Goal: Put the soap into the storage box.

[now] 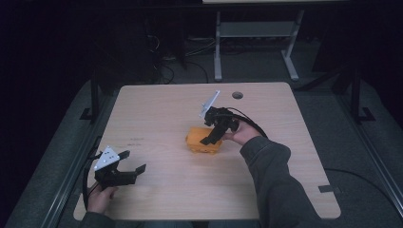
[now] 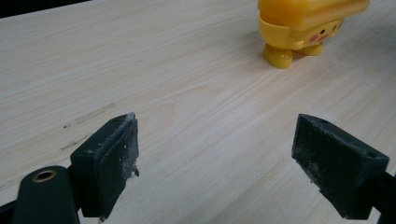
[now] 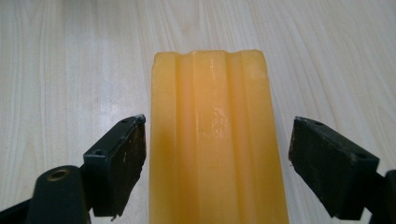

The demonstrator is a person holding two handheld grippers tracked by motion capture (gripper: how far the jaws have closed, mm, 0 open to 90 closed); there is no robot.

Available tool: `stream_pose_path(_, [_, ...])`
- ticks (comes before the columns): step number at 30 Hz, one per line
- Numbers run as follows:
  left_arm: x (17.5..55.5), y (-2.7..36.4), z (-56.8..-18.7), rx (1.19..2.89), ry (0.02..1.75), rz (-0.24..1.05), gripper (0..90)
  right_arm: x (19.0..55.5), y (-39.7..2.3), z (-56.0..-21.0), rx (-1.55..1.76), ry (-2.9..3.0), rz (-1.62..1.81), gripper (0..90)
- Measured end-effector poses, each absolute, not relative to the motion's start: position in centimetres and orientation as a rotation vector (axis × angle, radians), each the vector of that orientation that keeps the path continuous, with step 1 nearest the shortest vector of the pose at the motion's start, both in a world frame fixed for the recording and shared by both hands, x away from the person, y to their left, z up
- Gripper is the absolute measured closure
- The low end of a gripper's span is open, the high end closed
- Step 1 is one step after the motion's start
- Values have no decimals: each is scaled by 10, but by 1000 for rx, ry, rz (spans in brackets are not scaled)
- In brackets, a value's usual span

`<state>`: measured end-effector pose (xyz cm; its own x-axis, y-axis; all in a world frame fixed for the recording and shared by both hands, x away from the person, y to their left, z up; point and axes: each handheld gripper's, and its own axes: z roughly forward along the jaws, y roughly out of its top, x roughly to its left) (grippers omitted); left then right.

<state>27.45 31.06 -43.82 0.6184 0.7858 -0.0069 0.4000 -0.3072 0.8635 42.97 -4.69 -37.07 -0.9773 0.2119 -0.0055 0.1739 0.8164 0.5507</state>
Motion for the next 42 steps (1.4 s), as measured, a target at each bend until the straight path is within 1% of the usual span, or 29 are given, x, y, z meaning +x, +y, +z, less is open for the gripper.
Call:
stream_pose_path(24, [274, 310, -438, 1926, 942, 529, 141, 424, -63, -361, 347, 2887, 902, 186])
stream_pose_path(32, [274, 310, -438, 1928, 941, 530, 141, 420, -72, -354, 368, 2869, 901, 185])
stream_pose_path(42, [274, 309, -439, 1929, 938, 532, 141, 414, -87, -355, 414, 2849, 908, 191])
